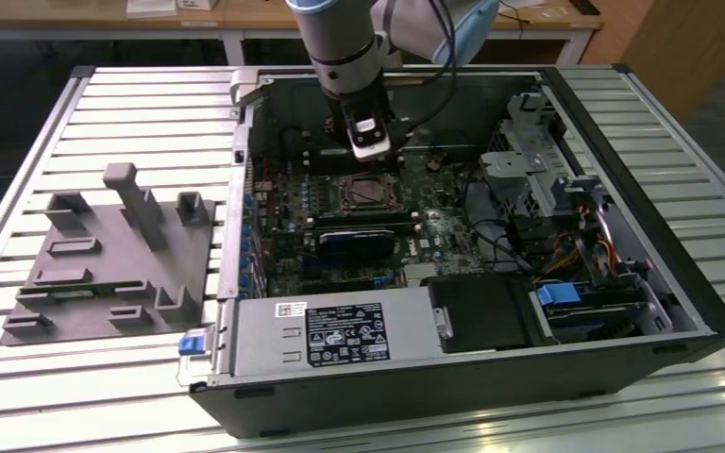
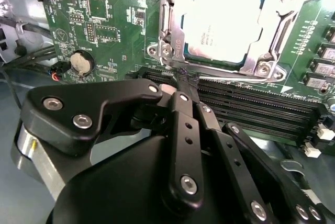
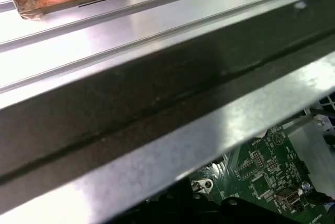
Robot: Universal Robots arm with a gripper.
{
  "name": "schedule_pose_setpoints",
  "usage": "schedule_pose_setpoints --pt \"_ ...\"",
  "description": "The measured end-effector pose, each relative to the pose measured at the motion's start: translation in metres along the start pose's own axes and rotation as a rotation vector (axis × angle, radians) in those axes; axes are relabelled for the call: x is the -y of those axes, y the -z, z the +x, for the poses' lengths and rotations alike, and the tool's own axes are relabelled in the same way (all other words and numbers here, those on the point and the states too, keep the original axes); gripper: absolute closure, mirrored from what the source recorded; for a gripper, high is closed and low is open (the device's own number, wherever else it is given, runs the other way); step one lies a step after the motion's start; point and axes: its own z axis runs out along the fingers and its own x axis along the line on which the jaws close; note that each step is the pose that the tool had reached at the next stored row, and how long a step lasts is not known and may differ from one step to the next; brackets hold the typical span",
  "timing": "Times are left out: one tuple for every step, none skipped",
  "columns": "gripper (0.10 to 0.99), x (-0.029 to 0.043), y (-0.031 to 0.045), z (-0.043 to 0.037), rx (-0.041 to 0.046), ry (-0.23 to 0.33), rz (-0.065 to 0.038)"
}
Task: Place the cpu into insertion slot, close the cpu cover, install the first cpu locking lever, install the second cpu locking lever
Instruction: 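Install the first cpu locking lever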
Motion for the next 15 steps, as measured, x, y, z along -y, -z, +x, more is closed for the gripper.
schedule_pose_setpoints --pt "0.984 0.0001 -0.0003 0.0001 0.0009 -0.003 0.001" --pt "0.984 0.0002 -0.0006 0.0001 0.0018 -0.006 0.001" --pt "0.984 0.0002 -0.0009 0.0002 0.0027 -0.009 0.002" --pt "0.984 0.0003 -0.0013 0.0003 0.0036 -0.012 0.003" --pt "0.984 0.0004 -0.0016 0.0004 0.0043 -0.015 0.003" --pt "0.984 0.0005 -0.0021 0.0004 0.0053 -0.018 0.004" --pt "0.984 0.0006 -0.0025 0.0005 0.0061 -0.021 0.004" --pt "0.984 0.0007 -0.0029 0.0006 0.007 -0.024 0.005" --pt "0.984 0.0008 -0.0033 0.0007 0.0079 -0.027 0.006" --pt "0.984 0.0009 -0.0036 0.0008 0.0087 -0.03 0.007" --pt "0.984 0.0009 -0.004 0.0008 0.0097 -0.033 0.007" --pt "0.984 0.001 -0.0044 0.0009 0.0107 -0.036 0.008" --pt "0.984 0.0011 -0.0048 0.001 0.0118 -0.04 0.01" --pt "0.984 0.0012 -0.0052 0.0011 0.0131 -0.044 0.011" --pt "0.984 0.0013 -0.0056 0.0012 0.0144 -0.047 0.012"
